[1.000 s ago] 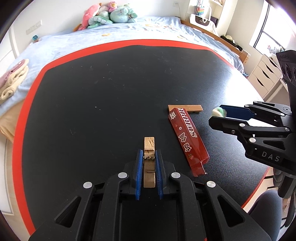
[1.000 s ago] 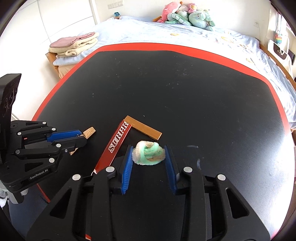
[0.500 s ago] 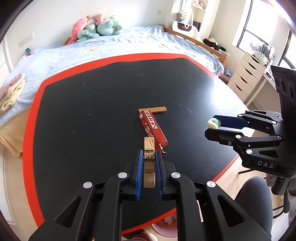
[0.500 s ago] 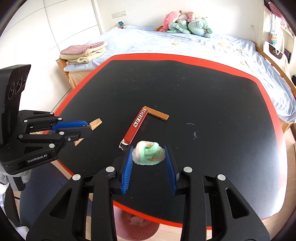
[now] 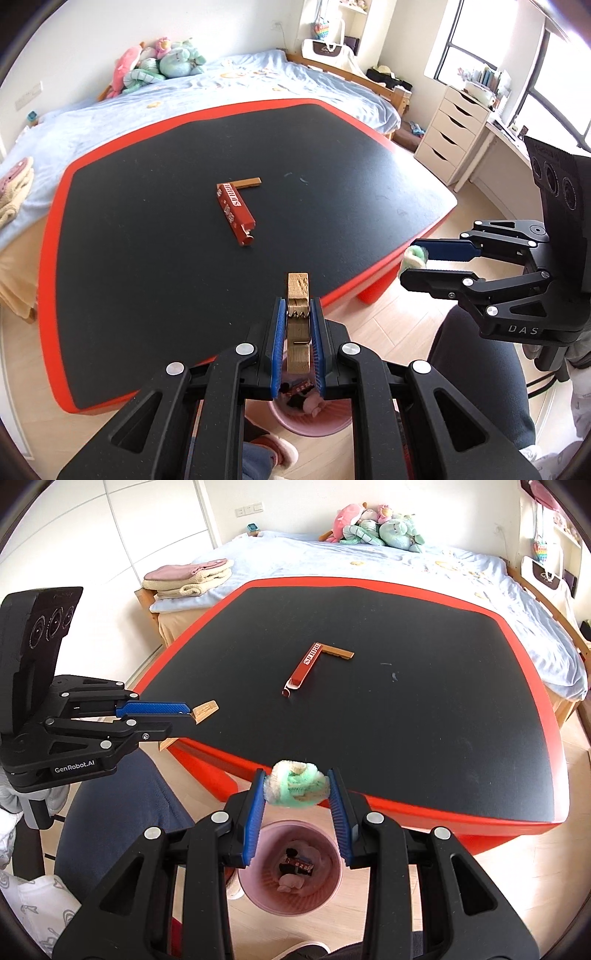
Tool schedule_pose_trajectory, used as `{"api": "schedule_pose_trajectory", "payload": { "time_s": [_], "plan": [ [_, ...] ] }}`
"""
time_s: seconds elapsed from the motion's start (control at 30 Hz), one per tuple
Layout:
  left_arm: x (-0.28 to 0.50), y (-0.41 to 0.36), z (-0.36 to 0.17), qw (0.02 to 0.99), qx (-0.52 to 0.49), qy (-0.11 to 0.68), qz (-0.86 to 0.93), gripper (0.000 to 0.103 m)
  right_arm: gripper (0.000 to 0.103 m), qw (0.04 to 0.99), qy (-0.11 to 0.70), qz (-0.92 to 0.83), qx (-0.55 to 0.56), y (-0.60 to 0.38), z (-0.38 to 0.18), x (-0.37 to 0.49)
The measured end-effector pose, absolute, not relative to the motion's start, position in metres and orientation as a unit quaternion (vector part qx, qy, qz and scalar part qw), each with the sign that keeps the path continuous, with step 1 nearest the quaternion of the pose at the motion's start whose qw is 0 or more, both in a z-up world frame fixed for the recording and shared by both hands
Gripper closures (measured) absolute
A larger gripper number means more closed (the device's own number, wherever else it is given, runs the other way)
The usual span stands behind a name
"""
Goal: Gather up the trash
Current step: 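Lift and carry the clothespin and white-green item over the wastebasket, then open both grippers to drop the clothespin and white-green item into the basket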
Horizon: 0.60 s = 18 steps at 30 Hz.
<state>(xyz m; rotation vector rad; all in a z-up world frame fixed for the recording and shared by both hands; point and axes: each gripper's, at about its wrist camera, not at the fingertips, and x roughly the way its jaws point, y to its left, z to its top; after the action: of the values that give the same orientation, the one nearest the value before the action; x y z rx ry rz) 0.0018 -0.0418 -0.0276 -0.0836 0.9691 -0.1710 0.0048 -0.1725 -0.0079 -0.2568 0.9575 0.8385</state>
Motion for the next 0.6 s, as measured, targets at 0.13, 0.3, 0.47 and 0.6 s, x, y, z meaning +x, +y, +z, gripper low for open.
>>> {"api": "schedule_pose_trajectory", "payload": {
  "time_s": [0.13,0.3,0.47,0.6],
  "plan": [
    [-0.011,-0.052,-0.033,0.875,-0.037,0.473,-0.094,0.09,0.069,0.791,0.453,0.395,-0.116,-0.183,-0.013,-0.014],
    [-0.027,-0.063,-0.046,0.866,-0.038,0.487,-0.108,0.09,0.069,0.782,0.466,0.396,-0.12,-0.192,-0.022,-0.032],
    [-0.034,-0.07,-0.057,0.856,-0.041,0.5,-0.12,0.09,0.069,0.774,0.477,0.399,-0.117,-0.194,-0.032,-0.04],
    [-0.038,-0.074,-0.06,0.853,-0.04,0.505,-0.127,0.09,0.069,0.772,0.481,0.401,-0.115,-0.194,-0.035,-0.04]
  ]
}}
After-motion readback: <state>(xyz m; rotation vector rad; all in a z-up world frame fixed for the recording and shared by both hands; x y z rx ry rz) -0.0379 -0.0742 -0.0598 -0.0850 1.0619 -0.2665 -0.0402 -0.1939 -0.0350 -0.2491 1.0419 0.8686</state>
